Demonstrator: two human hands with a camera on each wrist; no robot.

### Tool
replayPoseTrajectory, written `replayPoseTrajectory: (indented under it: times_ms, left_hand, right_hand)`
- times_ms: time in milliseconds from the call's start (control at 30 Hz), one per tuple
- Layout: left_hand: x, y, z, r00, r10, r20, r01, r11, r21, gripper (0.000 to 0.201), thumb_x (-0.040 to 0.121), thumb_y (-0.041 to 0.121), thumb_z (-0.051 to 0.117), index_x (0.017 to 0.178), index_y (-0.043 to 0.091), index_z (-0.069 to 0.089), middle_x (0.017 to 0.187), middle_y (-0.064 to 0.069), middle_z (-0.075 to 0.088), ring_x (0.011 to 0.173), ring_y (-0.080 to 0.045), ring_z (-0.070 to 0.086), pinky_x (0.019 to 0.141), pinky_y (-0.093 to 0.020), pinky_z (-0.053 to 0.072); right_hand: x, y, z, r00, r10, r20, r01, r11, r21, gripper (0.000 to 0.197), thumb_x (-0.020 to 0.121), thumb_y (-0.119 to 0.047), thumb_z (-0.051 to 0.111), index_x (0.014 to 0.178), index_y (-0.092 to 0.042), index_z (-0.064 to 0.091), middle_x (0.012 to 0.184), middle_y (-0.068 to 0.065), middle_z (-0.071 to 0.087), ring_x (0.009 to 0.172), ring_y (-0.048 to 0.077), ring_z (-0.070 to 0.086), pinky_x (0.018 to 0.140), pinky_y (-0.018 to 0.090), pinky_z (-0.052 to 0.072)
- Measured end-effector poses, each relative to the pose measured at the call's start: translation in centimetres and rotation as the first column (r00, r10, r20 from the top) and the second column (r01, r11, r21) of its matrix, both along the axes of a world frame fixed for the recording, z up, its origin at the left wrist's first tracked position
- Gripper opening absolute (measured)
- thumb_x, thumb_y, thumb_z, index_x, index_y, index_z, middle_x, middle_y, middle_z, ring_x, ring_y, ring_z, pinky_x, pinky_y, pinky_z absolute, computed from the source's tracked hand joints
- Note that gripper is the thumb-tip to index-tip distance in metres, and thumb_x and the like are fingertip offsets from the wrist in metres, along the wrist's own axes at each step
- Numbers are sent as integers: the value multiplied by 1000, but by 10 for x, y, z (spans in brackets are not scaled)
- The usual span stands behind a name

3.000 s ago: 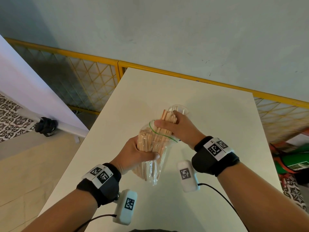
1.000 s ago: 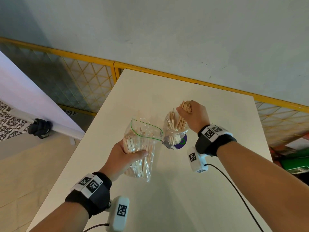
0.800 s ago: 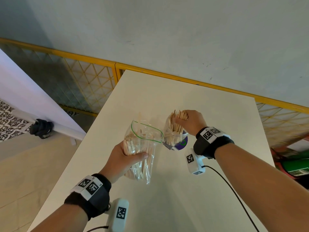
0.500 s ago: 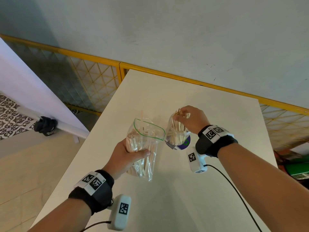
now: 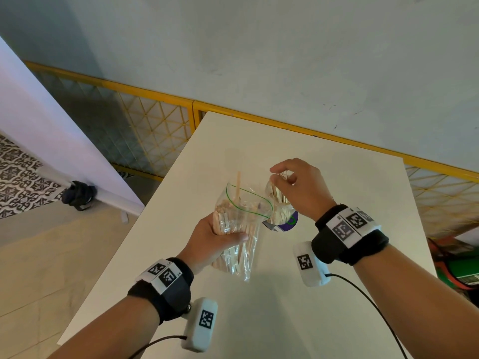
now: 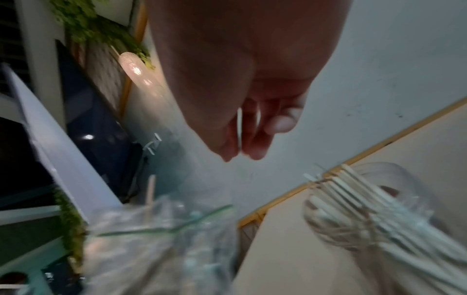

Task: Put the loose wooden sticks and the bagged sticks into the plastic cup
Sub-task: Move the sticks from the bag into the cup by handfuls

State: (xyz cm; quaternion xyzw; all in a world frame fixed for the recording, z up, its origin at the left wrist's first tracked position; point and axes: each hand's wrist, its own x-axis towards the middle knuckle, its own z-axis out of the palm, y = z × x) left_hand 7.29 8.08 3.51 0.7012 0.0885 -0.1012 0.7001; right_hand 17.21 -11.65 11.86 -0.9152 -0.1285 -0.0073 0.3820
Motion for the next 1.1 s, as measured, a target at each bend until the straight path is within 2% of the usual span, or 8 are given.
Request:
replayPoseTrajectory:
  times_ms: [200,367,500,600,667,833,1000,1100]
  left_hand:
    - [2,-4,7,998,41,47,-41,999,-5,32,79,4,82,109,5,72,91,-6,79,82,-10,73,68,-17,56]
    - [-1,-5,7,991,86,107,-85,996,-13,44,76,0,83,117,5,68,108,-14,77,93,-13,74,79,-25,60]
    - [-7,-10,9,990,50,131,-39,996,-82,47,78,-3,81,122,9,67,113,-11,76,107,-24,73,87,-33,60]
    - [-11,-10,13,987,-65,148,76,994,-72,52,79,-7,78,121,22,68,112,7,76,109,-7,70,89,-23,55]
    - [-14,-10,15,979,-137,153,142,990,-24,60,78,-10,78,126,23,64,112,16,74,110,3,67,92,-15,51]
    - [-10,-5,16,974,-113,197,122,992,-37,68,74,-16,78,130,17,59,122,-7,71,116,-13,67,97,-23,53]
    - [-7,-3,12,992,-90,93,89,996,14,58,73,1,84,125,20,66,113,1,76,108,-14,72,89,-28,55]
    - [-6,-9,14,993,-63,104,62,998,6,54,74,5,83,123,22,68,110,5,77,104,-10,72,91,-31,55]
  right_hand:
    - [-27,25,18,927,327,-183,-342,938,-59,6,85,-23,65,81,-23,70,83,-13,69,55,-5,57,56,6,41]
    - [-28,27,13,937,236,-257,-282,946,-159,22,72,-32,79,83,-14,73,79,-7,69,69,1,60,61,10,39]
    - [-32,37,8,949,192,-251,-240,954,-178,52,71,-40,78,112,-12,63,105,-3,62,82,7,55,63,16,39]
    - [-35,43,4,888,298,-350,-362,922,-133,53,75,-34,75,122,-14,59,115,-3,63,79,6,55,73,22,41]
    - [-39,46,2,845,390,-366,-447,891,-81,31,76,-25,73,105,-14,67,106,0,69,69,6,57,70,26,46]
    - [-45,50,-13,873,344,-346,-335,938,85,24,76,-17,74,97,-10,63,91,2,68,72,14,61,71,27,50]
    - [-40,45,-20,920,208,-334,-167,975,146,20,80,-30,70,93,-14,67,79,-11,62,68,0,56,68,16,44]
    - [-38,45,-23,939,159,-305,-144,987,72,33,73,-36,70,101,-18,68,94,-8,64,84,4,59,73,22,43]
